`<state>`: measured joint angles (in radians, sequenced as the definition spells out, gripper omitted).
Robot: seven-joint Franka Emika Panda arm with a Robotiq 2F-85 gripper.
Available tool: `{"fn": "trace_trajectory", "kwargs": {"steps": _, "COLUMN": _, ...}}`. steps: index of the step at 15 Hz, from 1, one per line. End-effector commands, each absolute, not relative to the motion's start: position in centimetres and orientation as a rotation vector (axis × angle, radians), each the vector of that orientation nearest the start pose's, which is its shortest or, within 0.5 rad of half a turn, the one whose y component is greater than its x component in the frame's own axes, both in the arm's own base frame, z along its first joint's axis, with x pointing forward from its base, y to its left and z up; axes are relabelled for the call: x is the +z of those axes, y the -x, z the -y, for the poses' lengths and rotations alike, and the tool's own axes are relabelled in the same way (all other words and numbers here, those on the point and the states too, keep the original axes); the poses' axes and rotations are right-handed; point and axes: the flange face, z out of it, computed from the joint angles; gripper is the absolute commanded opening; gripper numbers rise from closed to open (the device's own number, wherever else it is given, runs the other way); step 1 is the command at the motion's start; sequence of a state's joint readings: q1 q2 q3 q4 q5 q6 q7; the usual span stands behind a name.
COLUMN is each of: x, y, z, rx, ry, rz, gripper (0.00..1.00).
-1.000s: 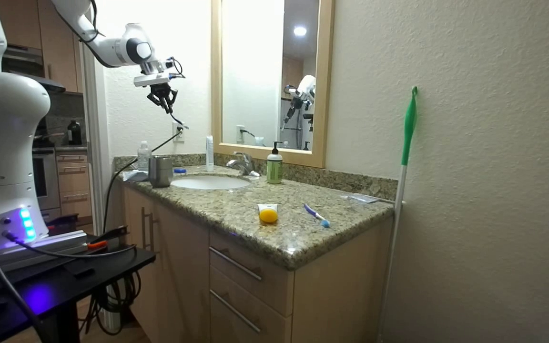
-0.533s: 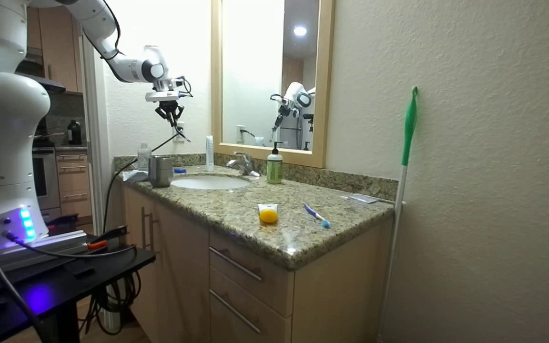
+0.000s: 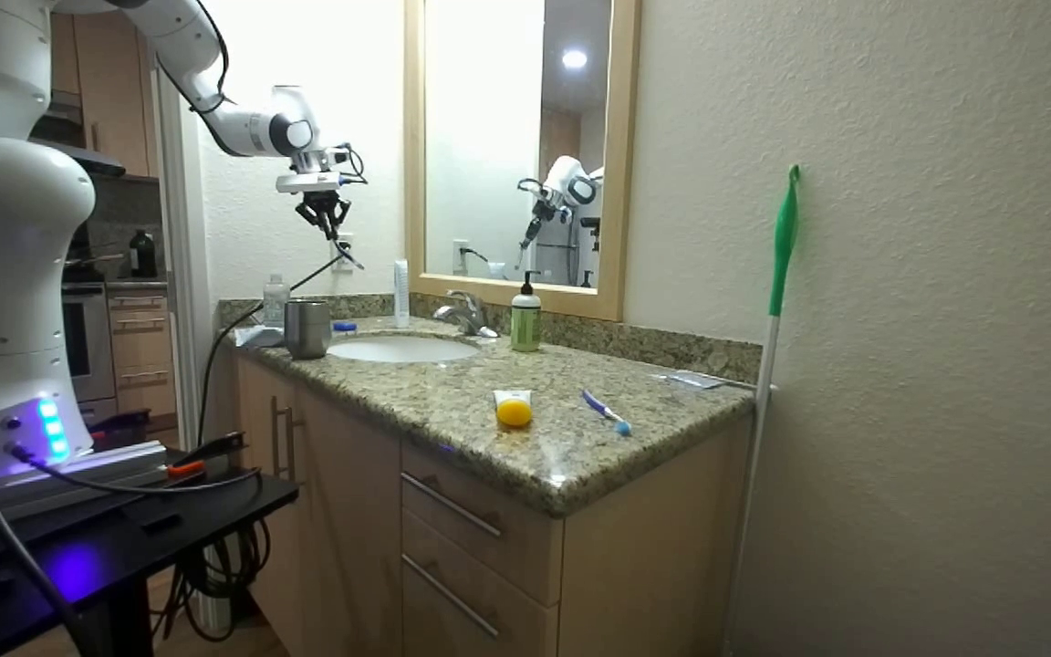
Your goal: Put the stick shaver on the counter
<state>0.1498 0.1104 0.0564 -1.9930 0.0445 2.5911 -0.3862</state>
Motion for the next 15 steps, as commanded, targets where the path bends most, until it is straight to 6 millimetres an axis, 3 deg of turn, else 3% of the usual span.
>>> {"fn": "trace_trajectory", "kwargs": {"steps": 1, "x": 44.9, "y": -64.4, "z": -13.6, "rx": -0.834, "ry": 2.916, "rz": 0.911, "gripper": 0.03}}
{"fn": "trace_trajectory", "kwargs": {"steps": 6, "x": 43.5, "y": -70.3, "z": -12.0, "rx": -0.928, "ry": 2.952, "rz": 0.793, "gripper": 0.03}}
{"fn": "trace_trajectory", "kwargs": {"steps": 7, "x": 43.1, "y": -70.8, "z": -11.9, "rx": -0.924, "ry": 2.953, "rz": 0.762, "gripper": 0.03}}
{"fn": "trace_trajectory", "kwargs": {"steps": 8, "x": 43.6, "y": -68.7, "z": -12.5, "rx": -0.901, "ry": 2.948, "rz": 0.812, "gripper": 0.13}}
{"fn": "trace_trajectory", "kwargs": {"steps": 10, "x": 42.6, "y": -70.2, "z": -11.8, "rx": -0.903, "ry": 2.956, "rz": 0.778, "gripper": 0.13}}
{"fn": "trace_trajectory", "kwargs": {"steps": 11, "x": 42.5, "y": -70.5, "z": -11.8, "rx": -0.904, "ry": 2.955, "rz": 0.773, "gripper": 0.03}}
{"fn": "trace_trajectory", "kwargs": {"steps": 13, "x": 42.2, "y": -70.9, "z": -11.9, "rx": -0.905, "ry": 2.947, "rz": 0.781, "gripper": 0.03}}
{"fn": "trace_trajectory", "kwargs": {"steps": 15, "x": 41.5, "y": -73.0, "z": -12.3, "rx": -0.938, "ry": 2.948, "rz": 0.765, "gripper": 0.03}}
